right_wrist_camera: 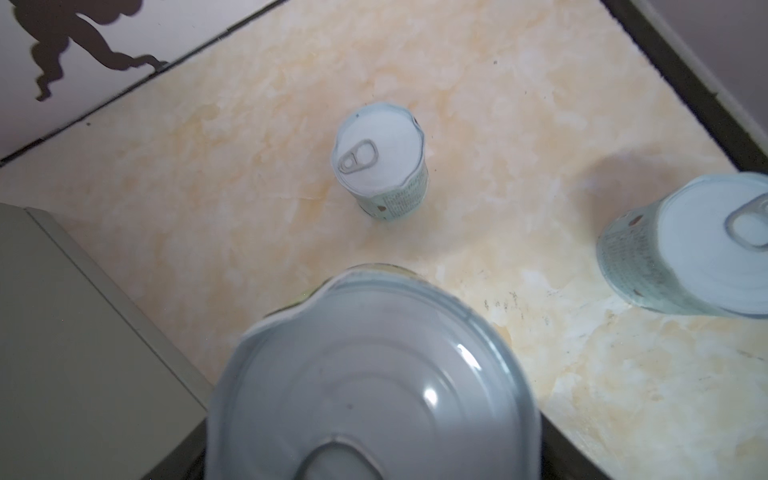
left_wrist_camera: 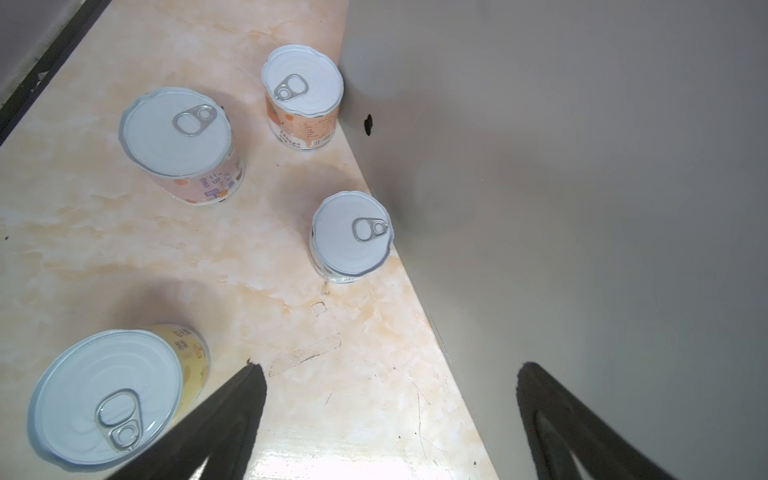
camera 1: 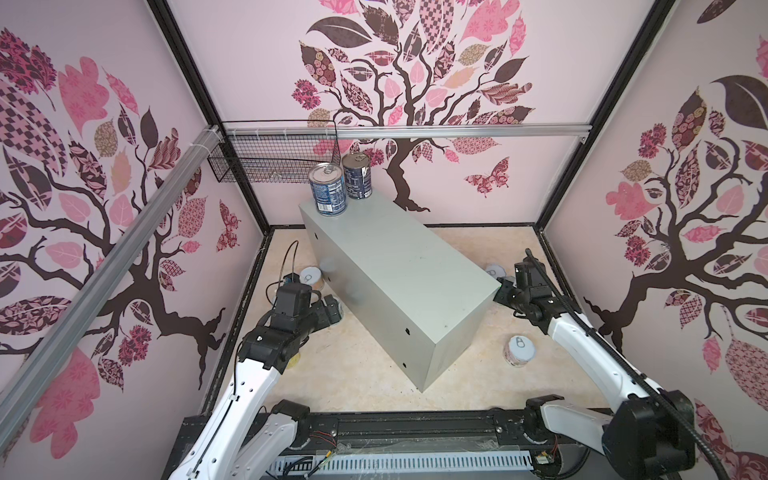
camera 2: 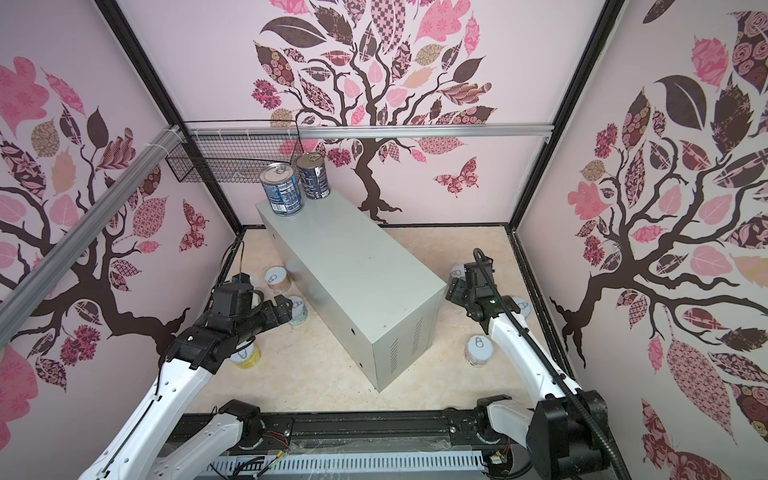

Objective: Place and organize the canned foods onto the counter
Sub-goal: 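Grasp the white-lidded green-labelled can on the floor with the right gripper, then lift the white-lidded can and carry it up over the box top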

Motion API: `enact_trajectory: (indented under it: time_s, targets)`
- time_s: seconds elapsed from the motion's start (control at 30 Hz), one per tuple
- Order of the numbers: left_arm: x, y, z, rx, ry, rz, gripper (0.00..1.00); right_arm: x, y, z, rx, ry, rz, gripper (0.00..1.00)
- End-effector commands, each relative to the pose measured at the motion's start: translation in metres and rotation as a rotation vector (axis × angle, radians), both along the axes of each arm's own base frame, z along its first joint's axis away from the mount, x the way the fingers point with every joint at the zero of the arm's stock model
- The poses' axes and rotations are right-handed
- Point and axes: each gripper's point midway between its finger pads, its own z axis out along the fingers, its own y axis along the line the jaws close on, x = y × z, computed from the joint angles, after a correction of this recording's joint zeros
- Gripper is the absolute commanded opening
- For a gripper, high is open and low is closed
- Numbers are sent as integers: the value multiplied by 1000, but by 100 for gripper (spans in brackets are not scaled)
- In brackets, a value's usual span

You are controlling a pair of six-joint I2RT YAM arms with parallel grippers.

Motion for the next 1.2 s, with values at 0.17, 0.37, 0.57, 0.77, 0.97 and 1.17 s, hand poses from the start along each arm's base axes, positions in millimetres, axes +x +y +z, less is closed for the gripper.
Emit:
enact_trajectory:
  time_s: [0.17, 0.37, 0.57, 0.77, 0.97, 1.17]
  targets:
    - [-11, -3, 5, -21, -38, -14, 98, -9, 2, 85, 15, -158, 35, 56]
    - [-21, -3, 15, -35, -59, -29, 98, -17, 3, 126, 16, -225, 63, 55]
    - [-29, 1, 31, -20, -86, -40, 98, -29, 9, 173, 21, -291, 117, 55]
    - [-30, 3, 44, -8, -108, -46, 98, -38, 19, 216, 40, -364, 187, 54]
    - [-27, 4, 49, 10, -112, -48, 98, -40, 31, 245, 65, -395, 253, 52]
    - [-22, 3, 49, 29, -111, -54, 98, -33, 53, 261, 65, -398, 323, 50]
